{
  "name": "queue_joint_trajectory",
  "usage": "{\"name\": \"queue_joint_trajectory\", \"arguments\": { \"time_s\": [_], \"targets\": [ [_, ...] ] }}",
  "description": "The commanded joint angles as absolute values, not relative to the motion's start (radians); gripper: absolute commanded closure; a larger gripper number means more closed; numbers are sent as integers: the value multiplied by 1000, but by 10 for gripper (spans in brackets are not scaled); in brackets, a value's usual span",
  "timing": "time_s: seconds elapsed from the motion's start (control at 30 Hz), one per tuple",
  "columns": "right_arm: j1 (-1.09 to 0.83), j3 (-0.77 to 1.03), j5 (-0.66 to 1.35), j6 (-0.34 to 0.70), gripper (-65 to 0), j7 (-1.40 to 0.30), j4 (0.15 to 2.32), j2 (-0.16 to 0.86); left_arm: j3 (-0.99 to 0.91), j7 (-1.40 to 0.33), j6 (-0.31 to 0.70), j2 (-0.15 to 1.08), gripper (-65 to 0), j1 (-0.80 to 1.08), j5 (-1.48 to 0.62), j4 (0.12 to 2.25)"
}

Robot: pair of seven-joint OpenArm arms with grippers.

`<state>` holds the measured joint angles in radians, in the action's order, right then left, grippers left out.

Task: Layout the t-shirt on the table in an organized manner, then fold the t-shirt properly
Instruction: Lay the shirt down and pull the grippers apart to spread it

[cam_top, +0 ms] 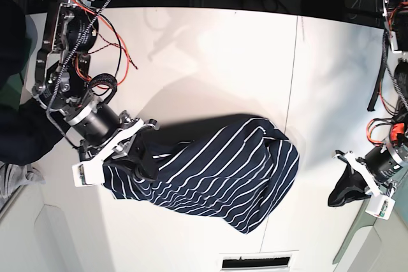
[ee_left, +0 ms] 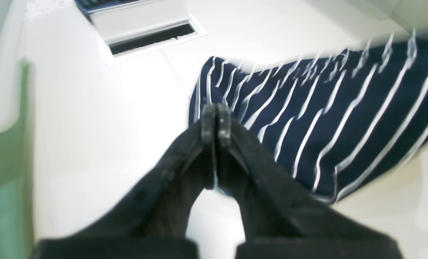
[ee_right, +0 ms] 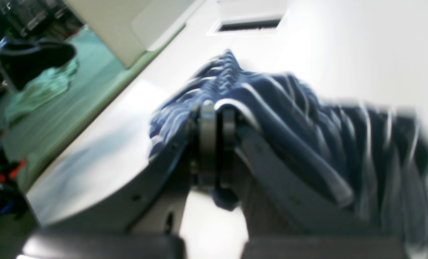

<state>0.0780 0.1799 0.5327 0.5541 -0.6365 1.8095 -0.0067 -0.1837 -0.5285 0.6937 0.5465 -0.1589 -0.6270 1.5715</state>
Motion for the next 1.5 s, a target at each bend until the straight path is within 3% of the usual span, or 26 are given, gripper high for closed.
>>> {"name": "queue_joint_trajectory", "arguments": {
  "time_s": [0.0, 0.13, 0.3, 0.37, 0.43, 0.47, 0.57, 0.7, 0.87, 1.07, 1.27, 1.4, 1.47],
  "targets": [
    [105, 178, 569, 565, 0, -600, 1876, 4, -222, -515, 698, 581, 0, -174, -670, 1640],
    [137, 193, 496, 545, 0, -584, 1948, 34, -273, -593, 687, 595, 0, -165, -771, 1781],
    [169, 240, 304, 435, 0, -549, 1892, 35, -251, -635, 688, 547, 0, -113, -791, 1769],
    [193, 261, 271, 402, -203, -549, 1844, 44, -218, -632, 689, 514, -17, -87, -792, 1755],
    [223, 275, 270, 350, -408, -545, 1776, 58, -168, -629, 690, 472, -123, -75, -787, 1731],
    [240, 278, 269, 335, -458, -547, 1737, 64, -138, -628, 690, 448, -175, -75, -780, 1712],
    [252, 279, 282, 336, -453, -575, 1651, 72, -46, -625, 692, 377, -287, -74, -734, 1648],
    [181, 278, 337, 337, -453, -657, 1623, 67, 55, -553, 662, 300, -321, -75, -565, 1516],
    [50, 278, 398, 343, -453, -662, 1623, 53, 73, -391, 606, 263, -321, -78, -450, 1369],
    [-92, 278, 400, 353, -453, -601, 1609, 31, 73, -347, 489, 218, -321, -78, -342, 1303],
    [-66, 260, 376, 351, -442, -478, 1423, 30, 73, -263, 450, 194, -321, -101, -293, 1208],
    [18, 257, 324, 356, -347, -469, 1282, 33, 73, -241, 438, 185, -292, -131, -289, 1172],
    [54, 257, 325, 358, -272, -464, 1241, 32, 73, -242, 437, 176, -200, -145, -282, 1171]
  ]
}}
